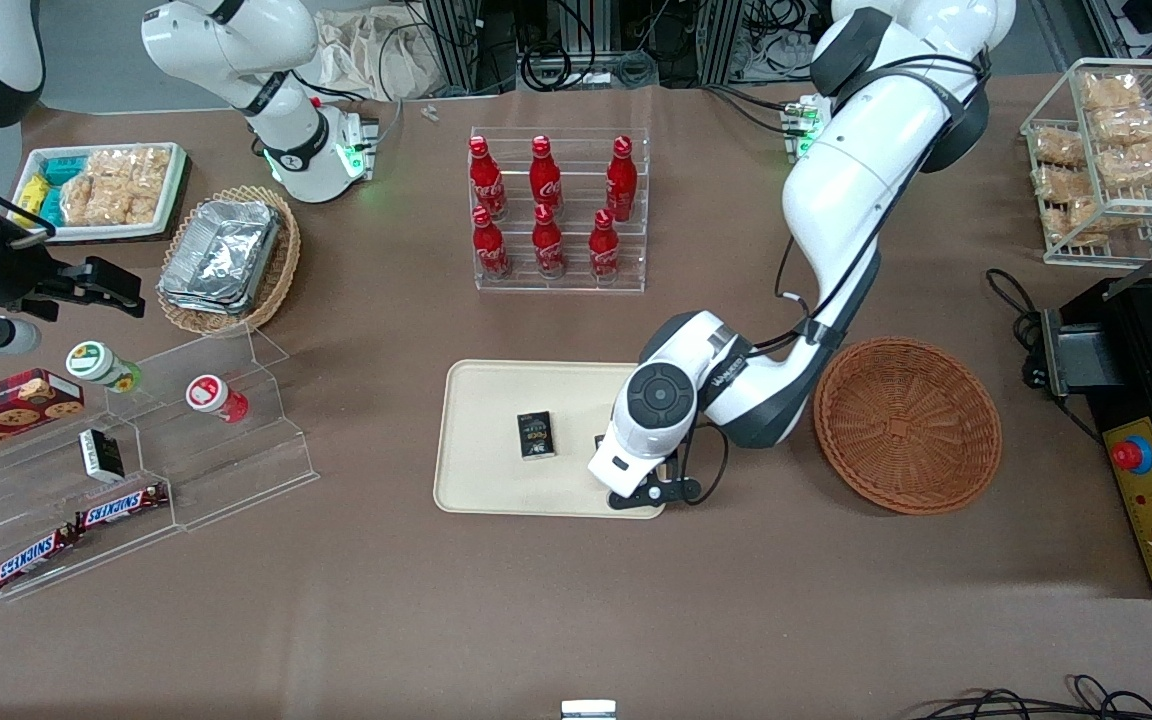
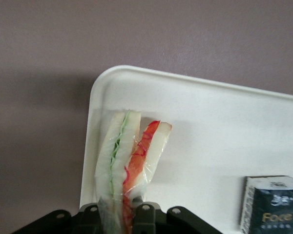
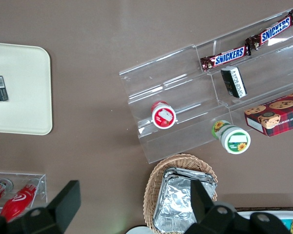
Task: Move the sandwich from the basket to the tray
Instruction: 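Carry the sandwich with the left gripper over the cream tray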
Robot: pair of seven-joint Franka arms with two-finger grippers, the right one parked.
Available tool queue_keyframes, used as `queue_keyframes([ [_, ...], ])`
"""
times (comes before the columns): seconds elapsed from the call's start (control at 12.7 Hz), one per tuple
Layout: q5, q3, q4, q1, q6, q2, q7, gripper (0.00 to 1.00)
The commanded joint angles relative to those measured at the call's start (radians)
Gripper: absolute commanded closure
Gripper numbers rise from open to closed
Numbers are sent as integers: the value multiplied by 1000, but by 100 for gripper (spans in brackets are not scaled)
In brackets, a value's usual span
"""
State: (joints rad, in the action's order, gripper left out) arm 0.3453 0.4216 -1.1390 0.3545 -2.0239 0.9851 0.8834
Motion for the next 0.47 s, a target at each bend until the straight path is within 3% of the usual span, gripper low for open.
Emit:
queue_keyframes([
  [0.0, 34, -12, 51, 27, -4, 44, -12, 52],
  [0.08, 35, -14, 51, 27, -4, 41, -11, 1],
  [0.39, 49, -14, 45, 14, 7, -32, 48, 0],
])
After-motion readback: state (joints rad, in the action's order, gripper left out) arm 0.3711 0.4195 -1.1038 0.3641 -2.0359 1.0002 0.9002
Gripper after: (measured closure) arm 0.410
